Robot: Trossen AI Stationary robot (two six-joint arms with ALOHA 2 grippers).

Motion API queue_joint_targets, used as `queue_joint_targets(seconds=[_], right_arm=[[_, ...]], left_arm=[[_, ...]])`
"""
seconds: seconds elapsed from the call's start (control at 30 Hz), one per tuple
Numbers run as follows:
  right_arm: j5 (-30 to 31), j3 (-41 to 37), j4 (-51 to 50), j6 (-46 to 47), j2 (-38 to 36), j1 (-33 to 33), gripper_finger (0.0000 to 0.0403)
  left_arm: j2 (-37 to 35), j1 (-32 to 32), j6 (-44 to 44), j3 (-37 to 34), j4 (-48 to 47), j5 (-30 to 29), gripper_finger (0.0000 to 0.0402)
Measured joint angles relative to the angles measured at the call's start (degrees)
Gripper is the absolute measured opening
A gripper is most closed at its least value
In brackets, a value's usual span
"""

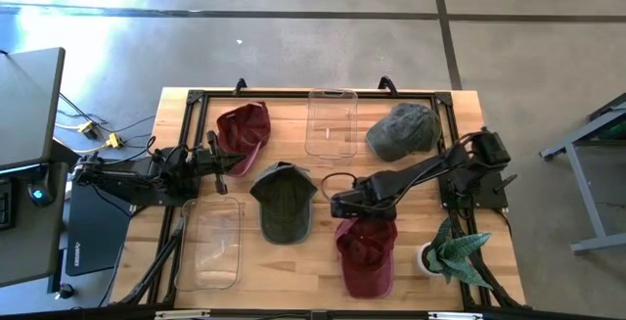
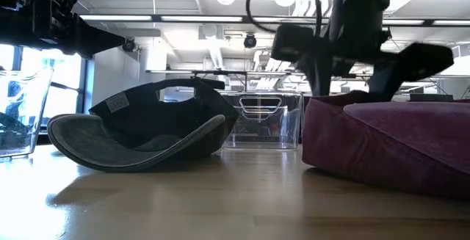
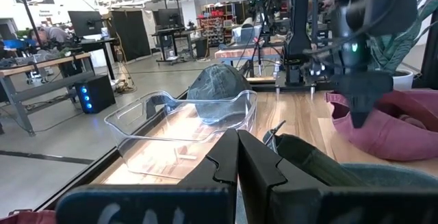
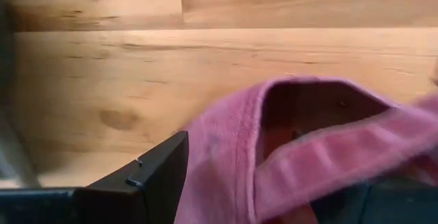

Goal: Pick & Place hat
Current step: Put the bottom maroon cap into the top transparent bin

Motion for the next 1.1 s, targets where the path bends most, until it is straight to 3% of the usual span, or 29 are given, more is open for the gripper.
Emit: queue_joint_targets(seconds=[0.17, 0.37, 0.43, 0.6, 0.73, 0.87, 0.93, 1.1], right_arm=[[1.2, 0.0, 1.3, -3.7, 1.2, -1.0, 0.0202], [4.2, 0.0, 2.1, -10.5, -2.1, -0.9, 0.0043], [3.9, 0.4, 3.1, -14.2, -4.7, -0.7, 0.0014], [1.1, 4.2, 3.4, -25.3, -12.9, -0.5, 0.0029], [-7.5, 8.3, 2.7, -40.7, -19.4, -1.3, 0.0007], [-14.2, 13.8, -4.9, -48.6, -23.7, -3.0, 0.0015], [-14.3, 17.2, -11.6, -54.3, -24.5, -4.2, 0.0010], [-5.9, 21.5, -21.4, -70.1, -23.6, -5.9, 0.0012]], left_arm=[[0.0, 0.0, 0.0, 0.0, 0.0, 0.0, 0.0001], [0.0, 0.0, 0.0, 0.0, 0.0, 0.0, 0.0001], [0.0, 0.0, 0.0, 0.0, 0.0, 0.0, 0.0001], [0.0, 0.0, 0.0, 0.0, 0.0, 0.0, 0.0001], [0.0, 0.0, 0.0, 0.0, -0.1, 0.0, 0.0001], [0.0, 0.0, 0.0, 0.0, -0.1, 0.0, 0.0001], [0.0, 0.0, 0.0, 0.0, -0.1, 0.0, 0.0001], [0.0, 0.0, 0.0, 0.0, -0.1, 0.0, 0.0001]])
